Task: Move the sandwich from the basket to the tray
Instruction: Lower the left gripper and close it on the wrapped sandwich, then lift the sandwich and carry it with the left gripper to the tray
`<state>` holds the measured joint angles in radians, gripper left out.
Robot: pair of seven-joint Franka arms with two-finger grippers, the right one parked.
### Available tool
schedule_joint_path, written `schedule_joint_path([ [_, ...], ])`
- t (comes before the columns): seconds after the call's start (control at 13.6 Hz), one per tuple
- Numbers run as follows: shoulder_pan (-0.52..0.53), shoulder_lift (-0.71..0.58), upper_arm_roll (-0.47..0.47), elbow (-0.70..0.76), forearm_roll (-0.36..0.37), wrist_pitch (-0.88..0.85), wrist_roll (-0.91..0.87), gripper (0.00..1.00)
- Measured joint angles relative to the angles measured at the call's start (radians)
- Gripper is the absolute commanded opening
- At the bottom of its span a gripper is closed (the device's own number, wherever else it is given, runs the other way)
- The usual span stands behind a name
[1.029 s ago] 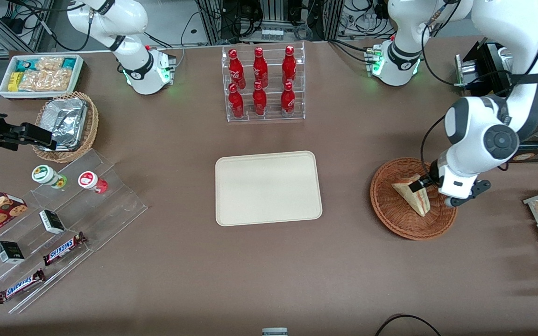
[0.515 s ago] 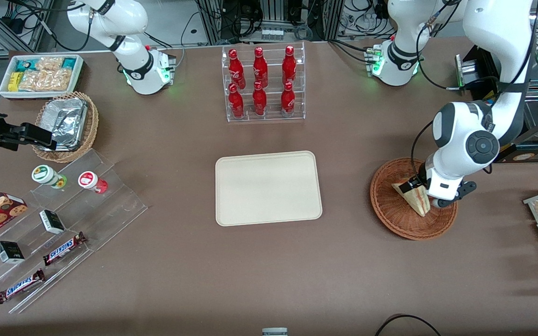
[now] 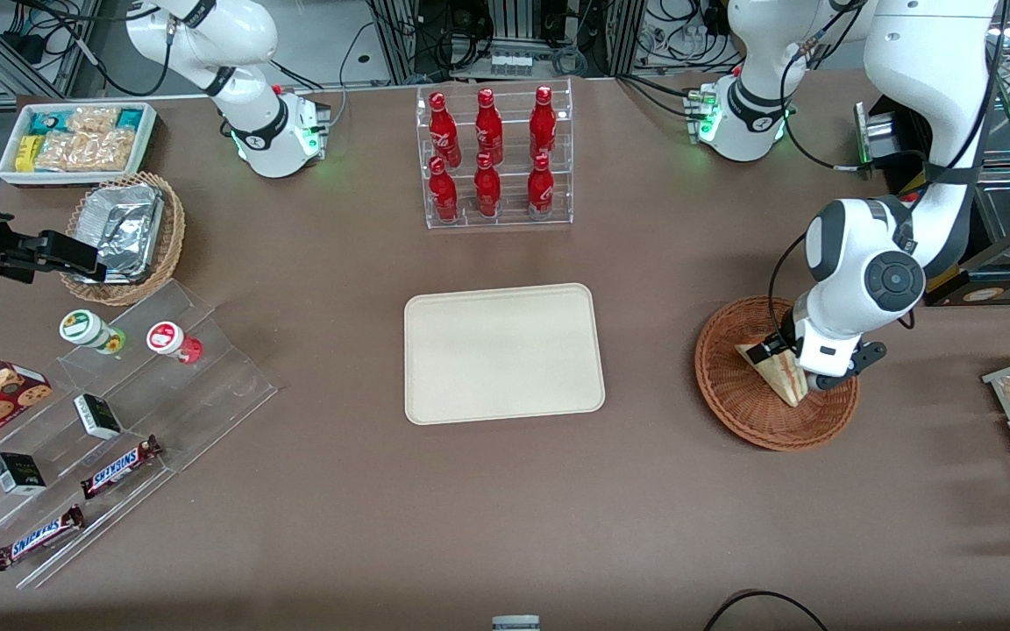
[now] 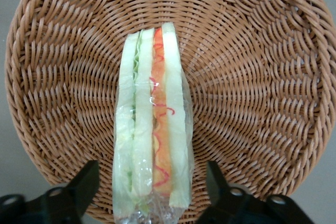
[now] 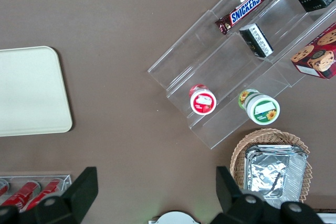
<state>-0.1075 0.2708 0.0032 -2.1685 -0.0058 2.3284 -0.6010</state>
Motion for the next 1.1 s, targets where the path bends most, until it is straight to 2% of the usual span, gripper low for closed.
schedule_joint_path([
  [0.15,0.0,0.0,0.001,-0.001,0.0,0.0,-0.001,0.01],
  [0.51,0.0,-0.019,0.002,0.002,0.0,-0.01,-0.01,0.0],
  [0.81,-0.007,-0.07,-0.01,0.04,0.0,-0.1,-0.012,0.0],
  [1.1,-0.103,-0.08,-0.031,0.086,0.0,-0.14,-0.047,0.0],
])
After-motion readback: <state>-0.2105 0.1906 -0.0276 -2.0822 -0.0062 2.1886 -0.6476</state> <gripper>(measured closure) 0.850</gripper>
